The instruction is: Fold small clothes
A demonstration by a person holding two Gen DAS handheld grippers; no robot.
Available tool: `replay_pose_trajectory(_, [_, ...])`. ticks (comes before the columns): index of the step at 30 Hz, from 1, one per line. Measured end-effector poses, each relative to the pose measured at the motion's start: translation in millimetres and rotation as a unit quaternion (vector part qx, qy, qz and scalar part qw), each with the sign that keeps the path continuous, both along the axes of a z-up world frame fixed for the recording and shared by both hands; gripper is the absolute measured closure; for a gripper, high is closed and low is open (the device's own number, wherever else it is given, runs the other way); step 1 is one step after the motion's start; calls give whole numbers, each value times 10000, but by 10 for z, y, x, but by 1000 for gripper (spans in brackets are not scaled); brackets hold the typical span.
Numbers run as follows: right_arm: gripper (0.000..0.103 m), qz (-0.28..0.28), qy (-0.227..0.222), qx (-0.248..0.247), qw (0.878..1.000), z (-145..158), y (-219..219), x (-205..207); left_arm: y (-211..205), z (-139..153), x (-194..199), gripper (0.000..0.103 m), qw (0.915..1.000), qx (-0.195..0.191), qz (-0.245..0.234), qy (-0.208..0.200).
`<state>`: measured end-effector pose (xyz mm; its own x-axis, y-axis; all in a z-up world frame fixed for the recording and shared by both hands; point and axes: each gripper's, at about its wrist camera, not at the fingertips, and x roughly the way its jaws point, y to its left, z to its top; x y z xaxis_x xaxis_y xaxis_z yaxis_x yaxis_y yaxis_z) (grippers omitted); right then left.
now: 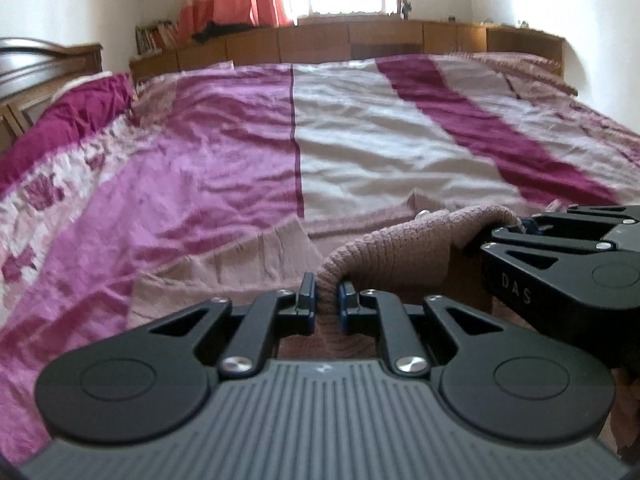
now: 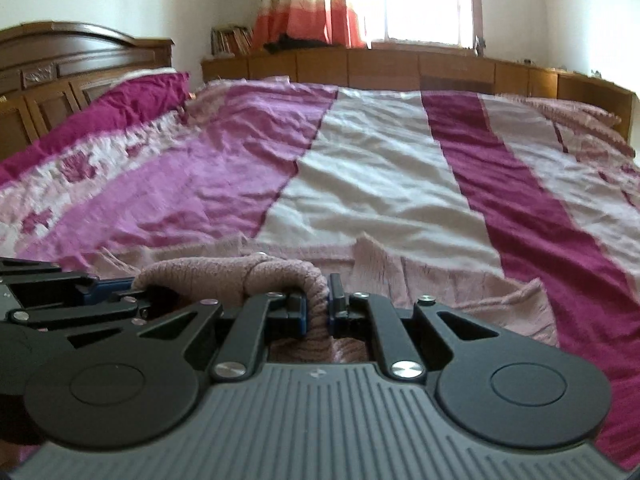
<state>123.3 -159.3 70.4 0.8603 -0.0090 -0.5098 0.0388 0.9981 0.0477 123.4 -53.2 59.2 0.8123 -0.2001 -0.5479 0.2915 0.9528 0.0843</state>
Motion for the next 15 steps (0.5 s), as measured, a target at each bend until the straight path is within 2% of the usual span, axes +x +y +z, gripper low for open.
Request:
replay_pose_trajectory(7, [92, -157, 510, 154, 9985, -403, -55, 223, -26, -273, 207, 88, 9994, 90, 11, 341])
replay_pose_trajectory(12, [91, -136, 558, 174, 9982, -511, -63, 222, -49, -342, 210, 88, 9993, 132, 32, 345])
replay_pose_trajectory(13, [91, -140, 568, 185, 9981, -504, -70, 216, -61, -343, 204, 87, 9993, 167, 35, 334])
replay_pose_trajectory(14, [86, -146, 585, 211, 9980, -506, -69, 221, -74, -341, 197, 87, 9993, 205, 36, 324])
replay_pose_trajectory(15, [83, -131, 600, 264, 9978, -491, -70, 214, -81, -336, 200, 82, 9992, 237, 44, 320])
